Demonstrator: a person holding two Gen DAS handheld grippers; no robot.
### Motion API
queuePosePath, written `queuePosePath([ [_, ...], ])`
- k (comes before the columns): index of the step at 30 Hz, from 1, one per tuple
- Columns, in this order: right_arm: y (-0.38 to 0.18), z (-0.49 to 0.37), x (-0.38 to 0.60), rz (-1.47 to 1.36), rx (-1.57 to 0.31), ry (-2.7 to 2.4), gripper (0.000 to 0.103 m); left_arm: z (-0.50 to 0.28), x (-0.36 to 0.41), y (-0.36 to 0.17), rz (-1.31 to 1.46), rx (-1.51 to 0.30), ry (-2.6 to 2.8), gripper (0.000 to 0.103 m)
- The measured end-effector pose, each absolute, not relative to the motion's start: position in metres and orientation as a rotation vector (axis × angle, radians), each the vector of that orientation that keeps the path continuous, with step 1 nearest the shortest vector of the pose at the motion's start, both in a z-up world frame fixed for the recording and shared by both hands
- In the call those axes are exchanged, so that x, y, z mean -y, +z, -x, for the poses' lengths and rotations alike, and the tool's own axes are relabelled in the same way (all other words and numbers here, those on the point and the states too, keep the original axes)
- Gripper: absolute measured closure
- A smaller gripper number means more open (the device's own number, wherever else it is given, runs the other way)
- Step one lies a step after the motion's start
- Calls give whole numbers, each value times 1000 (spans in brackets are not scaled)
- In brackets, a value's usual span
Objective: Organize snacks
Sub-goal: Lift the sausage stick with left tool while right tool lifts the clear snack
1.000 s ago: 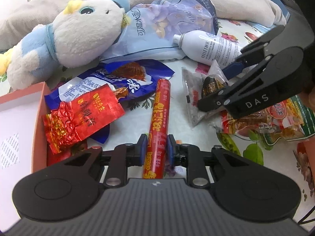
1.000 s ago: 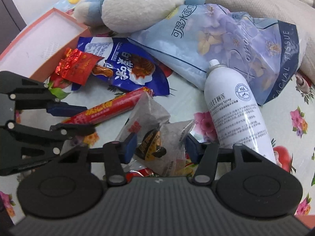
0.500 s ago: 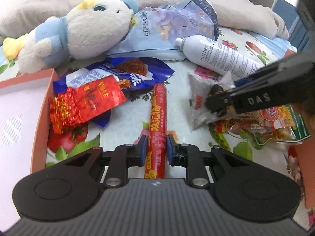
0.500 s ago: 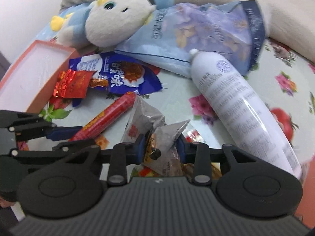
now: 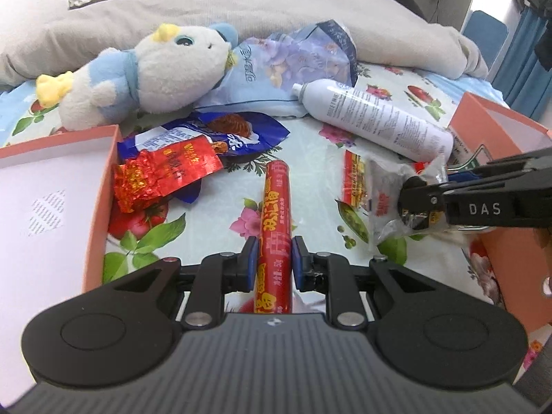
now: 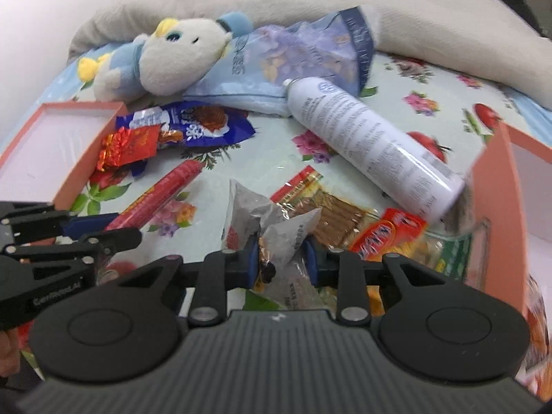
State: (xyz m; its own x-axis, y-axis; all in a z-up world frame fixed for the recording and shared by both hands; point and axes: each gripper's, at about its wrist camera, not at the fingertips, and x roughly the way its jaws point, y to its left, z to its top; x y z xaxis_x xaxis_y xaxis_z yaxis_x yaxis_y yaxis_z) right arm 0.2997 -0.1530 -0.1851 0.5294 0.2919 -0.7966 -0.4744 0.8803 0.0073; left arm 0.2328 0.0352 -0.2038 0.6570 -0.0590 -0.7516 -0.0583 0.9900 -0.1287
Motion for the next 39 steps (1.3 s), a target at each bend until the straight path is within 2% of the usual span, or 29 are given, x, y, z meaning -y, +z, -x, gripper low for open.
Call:
queuePosePath([
  [13,-176,-246,187,-30,-898,354,73,-186,-33,-185,227,-825,11,79],
  [30,-180,-219,203,-71,-910,327,73,-169,-22,-175,265,-808,-16,79],
  [39,-145,-219,212,-92,-857,329,73,-178,-12,-137,239,-755,-49,79],
])
